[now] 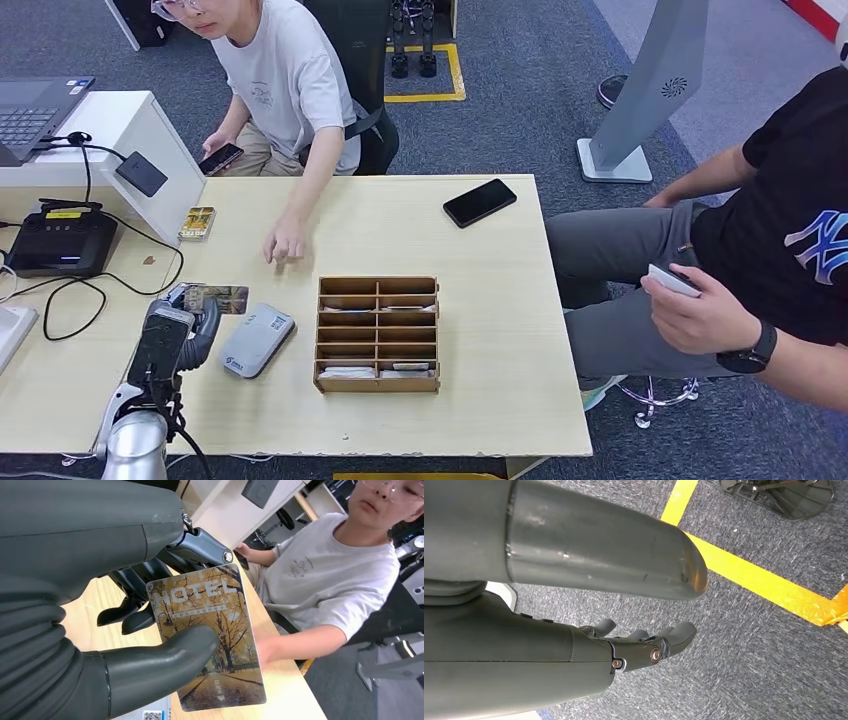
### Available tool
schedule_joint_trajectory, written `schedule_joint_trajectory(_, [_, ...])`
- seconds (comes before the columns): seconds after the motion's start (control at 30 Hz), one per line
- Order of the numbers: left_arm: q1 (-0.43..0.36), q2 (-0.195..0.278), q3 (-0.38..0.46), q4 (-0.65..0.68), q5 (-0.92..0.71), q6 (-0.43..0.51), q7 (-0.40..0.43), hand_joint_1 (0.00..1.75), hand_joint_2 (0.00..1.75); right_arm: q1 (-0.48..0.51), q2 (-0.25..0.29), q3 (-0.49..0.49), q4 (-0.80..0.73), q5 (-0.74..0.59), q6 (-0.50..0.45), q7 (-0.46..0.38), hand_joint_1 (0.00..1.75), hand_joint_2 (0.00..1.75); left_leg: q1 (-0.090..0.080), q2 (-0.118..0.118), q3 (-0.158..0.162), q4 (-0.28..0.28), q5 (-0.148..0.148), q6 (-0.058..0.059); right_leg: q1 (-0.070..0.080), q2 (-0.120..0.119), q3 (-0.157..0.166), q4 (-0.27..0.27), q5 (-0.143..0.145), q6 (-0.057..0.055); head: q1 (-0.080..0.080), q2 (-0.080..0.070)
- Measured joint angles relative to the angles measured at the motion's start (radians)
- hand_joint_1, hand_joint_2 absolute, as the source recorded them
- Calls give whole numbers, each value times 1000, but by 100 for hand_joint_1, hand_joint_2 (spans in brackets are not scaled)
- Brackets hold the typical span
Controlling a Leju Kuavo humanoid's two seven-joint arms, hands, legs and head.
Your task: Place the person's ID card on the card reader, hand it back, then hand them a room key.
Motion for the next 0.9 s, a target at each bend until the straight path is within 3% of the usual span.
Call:
schedule_joint_trajectory(0.57, [0, 3, -32, -4, -6, 9, 2, 175, 175, 0, 0, -1, 0, 0, 0, 0, 0, 0, 0, 0, 0, 0, 0, 0, 0, 0, 0, 0, 0, 0, 0, 0])
schedule_joint_trajectory(0.8, [-36, -8, -35, -12, -109, 153, 31, 175, 175, -1, 0, -1, 0, 17, 2, 2, 0, 0, 0, 0, 0, 0, 0, 0, 0, 0, 0, 0, 0, 0, 0, 0])
schedule_joint_trajectory(0.9, [-62, -13, -34, -13, -138, 169, 51, 175, 175, -2, 0, -1, 0, 19, 2, -1, 0, 0, 0, 0, 0, 0, 0, 0, 0, 0, 0, 0, 0, 0, 0, 0])
